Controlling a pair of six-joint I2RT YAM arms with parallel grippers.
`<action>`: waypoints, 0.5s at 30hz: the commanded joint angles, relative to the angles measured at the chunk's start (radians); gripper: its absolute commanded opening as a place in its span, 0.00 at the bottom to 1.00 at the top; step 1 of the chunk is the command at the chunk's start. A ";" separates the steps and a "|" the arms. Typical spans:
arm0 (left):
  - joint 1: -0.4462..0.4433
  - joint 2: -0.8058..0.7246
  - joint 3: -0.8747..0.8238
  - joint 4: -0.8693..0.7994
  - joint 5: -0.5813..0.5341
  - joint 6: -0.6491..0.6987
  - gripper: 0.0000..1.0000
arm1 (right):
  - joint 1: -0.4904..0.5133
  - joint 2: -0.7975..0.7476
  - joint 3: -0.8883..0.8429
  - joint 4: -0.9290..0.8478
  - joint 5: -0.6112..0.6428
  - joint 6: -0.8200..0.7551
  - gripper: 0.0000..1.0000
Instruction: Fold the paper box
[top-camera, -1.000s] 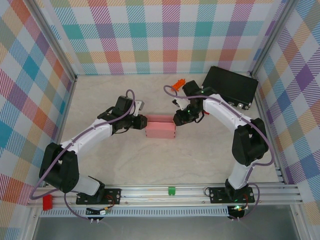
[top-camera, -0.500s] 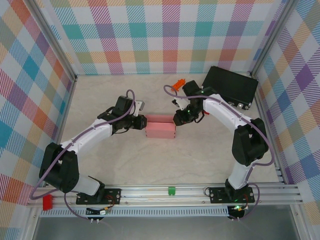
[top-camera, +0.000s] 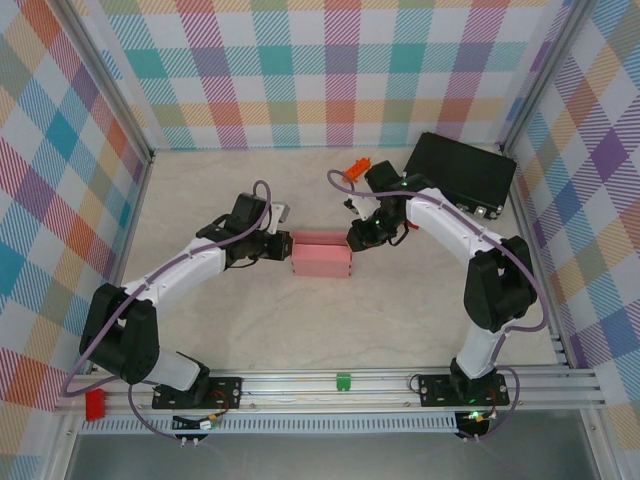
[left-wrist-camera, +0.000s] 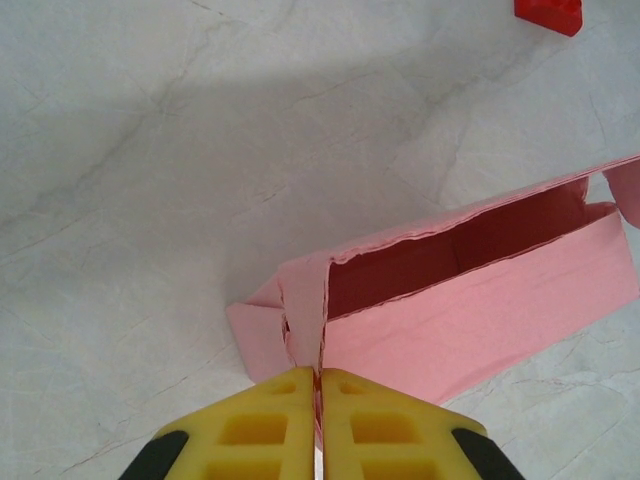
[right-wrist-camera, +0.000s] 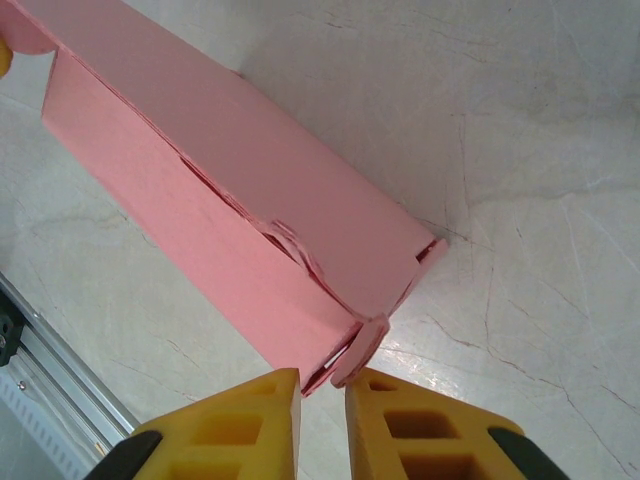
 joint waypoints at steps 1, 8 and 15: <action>-0.003 0.007 -0.020 0.006 0.021 -0.001 0.08 | 0.008 0.010 -0.003 -0.008 -0.035 0.014 0.20; -0.003 0.008 -0.024 0.006 0.026 -0.002 0.08 | 0.011 0.015 -0.006 -0.009 -0.041 0.016 0.20; -0.003 0.010 -0.024 0.004 0.027 -0.002 0.08 | 0.014 0.020 -0.002 -0.013 -0.049 0.020 0.18</action>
